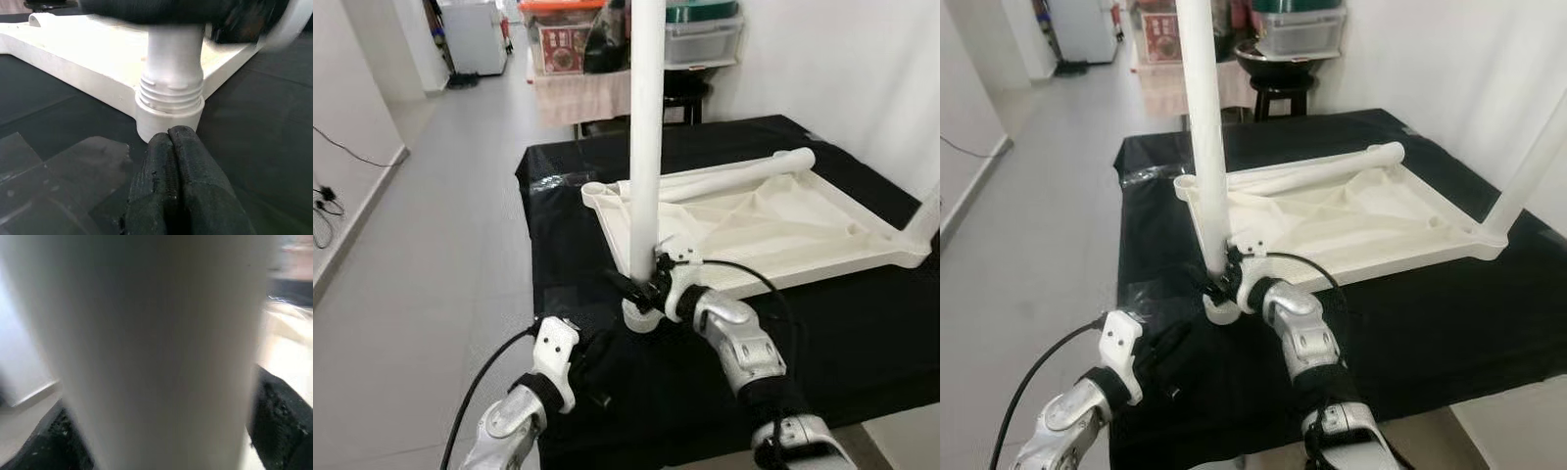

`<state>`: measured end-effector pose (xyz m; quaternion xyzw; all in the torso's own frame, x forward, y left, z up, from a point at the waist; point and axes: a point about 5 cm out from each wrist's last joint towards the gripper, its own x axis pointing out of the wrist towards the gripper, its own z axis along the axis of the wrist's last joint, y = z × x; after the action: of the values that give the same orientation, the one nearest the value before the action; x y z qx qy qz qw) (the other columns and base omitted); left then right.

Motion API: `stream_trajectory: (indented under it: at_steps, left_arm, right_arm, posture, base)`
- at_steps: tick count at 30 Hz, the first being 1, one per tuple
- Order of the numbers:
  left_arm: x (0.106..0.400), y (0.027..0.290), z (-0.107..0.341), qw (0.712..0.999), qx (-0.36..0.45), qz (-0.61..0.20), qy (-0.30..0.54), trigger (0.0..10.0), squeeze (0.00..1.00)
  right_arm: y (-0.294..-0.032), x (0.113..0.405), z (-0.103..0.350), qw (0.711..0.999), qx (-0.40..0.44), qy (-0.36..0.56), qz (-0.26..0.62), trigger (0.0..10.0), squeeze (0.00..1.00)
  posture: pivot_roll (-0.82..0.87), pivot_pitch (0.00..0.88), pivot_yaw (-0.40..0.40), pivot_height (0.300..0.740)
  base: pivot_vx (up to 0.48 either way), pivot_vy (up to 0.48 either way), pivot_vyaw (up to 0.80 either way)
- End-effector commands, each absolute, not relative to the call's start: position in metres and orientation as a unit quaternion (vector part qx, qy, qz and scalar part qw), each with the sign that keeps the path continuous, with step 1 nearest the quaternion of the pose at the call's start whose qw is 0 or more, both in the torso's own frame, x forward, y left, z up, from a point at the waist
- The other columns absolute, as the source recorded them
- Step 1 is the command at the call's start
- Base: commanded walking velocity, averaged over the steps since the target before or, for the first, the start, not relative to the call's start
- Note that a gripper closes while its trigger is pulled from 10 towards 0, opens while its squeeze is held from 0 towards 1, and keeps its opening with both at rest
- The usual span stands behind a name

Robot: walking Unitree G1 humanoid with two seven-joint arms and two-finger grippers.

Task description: Building children table

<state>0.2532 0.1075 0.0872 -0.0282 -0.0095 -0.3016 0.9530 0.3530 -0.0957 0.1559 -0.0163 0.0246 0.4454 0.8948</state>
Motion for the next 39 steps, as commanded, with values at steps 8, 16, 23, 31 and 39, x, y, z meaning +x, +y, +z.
stream_trajectory:
  at_steps: [8,16,23,31,39]
  left_arm:
    - [0.254,0.108,0.086,0.954,-0.029,-0.297,-0.003,10.0,0.0]
    - [0.253,0.106,0.086,0.955,-0.021,-0.295,-0.004,10.0,0.0]
    - [0.252,0.107,0.086,0.955,-0.019,-0.295,-0.004,10.0,0.0]
    - [0.247,0.114,0.088,0.956,-0.019,-0.294,-0.004,10.0,0.0]
    - [0.249,0.118,0.086,0.954,-0.021,-0.298,0.002,10.0,0.0]
  right_arm:
    - [-0.09,0.36,0.181,0.79,-0.048,0.02,0.611,10.0,0.0]
    - [-0.094,0.359,0.177,0.749,-0.009,0.066,0.659,0.0,0.0]
    - [-0.104,0.36,0.172,0.761,-0.006,0.065,0.645,0.0,0.0]
    - [-0.126,0.342,0.105,0.955,-0.003,0.124,0.27,0.0,0.0]
    - [-0.104,0.339,0.101,0.961,0.01,0.129,0.242,0.0,0.0]
  posture:
    - [-0.02,0.0,-0.03,0.74]
    - [0.01,0.0,-0.045,0.74]
    - [0.01,0.0,-0.041,0.74]
    - [-0.04,0.0,-0.015,0.74]
    - [-0.02,0.0,-0.015,0.74]
  base:
    - [0.0,0.0,0.0]
    - [0.0,0.0,0.0]
    - [0.0,0.0,0.0]
    - [0.0,0.0,0.0]
    - [0.0,0.0,0.0]
